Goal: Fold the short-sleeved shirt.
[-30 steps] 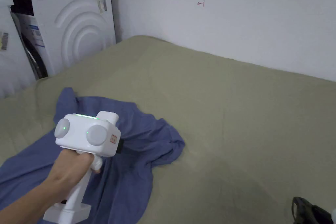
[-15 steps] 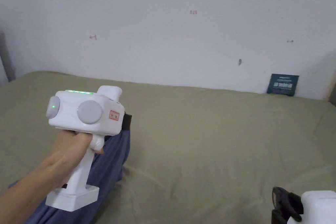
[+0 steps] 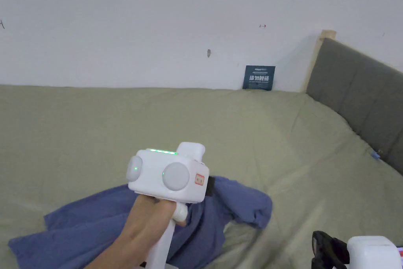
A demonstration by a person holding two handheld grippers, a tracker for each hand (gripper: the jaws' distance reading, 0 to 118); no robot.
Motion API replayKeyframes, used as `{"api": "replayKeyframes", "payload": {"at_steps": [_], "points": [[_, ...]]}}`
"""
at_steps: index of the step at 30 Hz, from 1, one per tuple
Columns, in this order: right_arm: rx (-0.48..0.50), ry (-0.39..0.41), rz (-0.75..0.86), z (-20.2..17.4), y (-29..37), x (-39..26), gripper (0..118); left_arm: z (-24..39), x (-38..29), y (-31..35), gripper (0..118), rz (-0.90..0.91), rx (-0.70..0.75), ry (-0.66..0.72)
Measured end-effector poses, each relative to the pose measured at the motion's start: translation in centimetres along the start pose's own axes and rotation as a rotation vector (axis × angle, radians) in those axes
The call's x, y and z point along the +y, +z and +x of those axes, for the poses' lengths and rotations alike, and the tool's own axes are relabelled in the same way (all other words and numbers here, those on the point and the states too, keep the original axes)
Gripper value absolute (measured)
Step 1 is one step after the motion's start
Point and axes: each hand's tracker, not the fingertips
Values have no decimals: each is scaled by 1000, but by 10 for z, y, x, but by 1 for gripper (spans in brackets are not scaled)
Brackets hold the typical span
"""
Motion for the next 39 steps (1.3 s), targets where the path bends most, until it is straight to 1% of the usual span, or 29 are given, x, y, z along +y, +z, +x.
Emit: {"api": "replayKeyframes", "payload": {"at_steps": [3, 7, 8, 9, 10, 11, 12, 13, 14, 17, 18, 19, 20, 21, 22, 24, 25, 28, 30, 35, 38, 39], "points": [[-3, -24, -32, 1, -18, -8, 2, -10, -21, -41, 0, -65, 27, 9], [5, -34, -59, 0, -36, -16, 2, -24, -36, -63, 0, -99, 39, 37], [6, -34, -63, -1, -38, -17, 2, -26, -37, -63, 2, -100, 40, 37], [8, -34, -67, -2, -41, -18, 2, -30, -38, -62, 15, -98, 39, 39], [13, -36, -72, -4, -42, -19, 2, -33, -39, -57, 15, -67, 26, 44], [13, -39, -77, -5, -43, -18, 2, -35, -39, -50, 25, -44, 25, 51], [16, -43, -78, -6, -43, -18, 2, -34, -40, -40, 56, -30, 23, 58], [20, -46, -74, -7, -42, -17, 2, -36, -41, -32, 101, -38, 23, 55], [21, -46, -70, -9, -39, -15, 2, -37, -45, -17, 118, -2, 32, 53], [34, -45, -31, -16, -31, -8, 2, -37, -61, 53, 114, 139, 107, 28], [40, -47, -17, -19, -26, -4, 2, -37, -73, 85, 109, 198, 154, 26], [45, -48, 2, -23, -21, -2, 2, -36, -85, 117, 95, 271, 216, 36], [46, -46, 15, -26, -16, 0, 2, -35, -97, 144, 52, 335, 251, 38], [52, -43, 30, -30, -11, 2, 2, -36, -114, 176, 7, 409, 293, 69], [60, -43, 46, -34, -5, 3, 2, -38, -131, 203, 0, 448, 335, 117], [72, -39, 58, -41, 4, 6, 2, -45, -162, 251, 0, 528, 364, 168], [76, -37, 69, -46, 10, 7, 2, -47, -177, 269, 0, 543, 416, 185], [87, -35, 101, -59, 23, 9, 2, -59, -202, 304, 0, 582, 570, 187], [95, -28, 113, -66, 28, 11, 2, -64, -210, 320, 0, 600, 612, 205], [117, -34, 125, -77, 30, 14, 2, -80, -209, 326, 0, 601, 634, 221], [123, -42, 126, -80, 27, 17, 2, -97, -203, 314, 0, 547, 597, 254], [126, -43, 124, -80, 24, 17, 2, -108, -198, 304, 0, 494, 578, 250]]}}
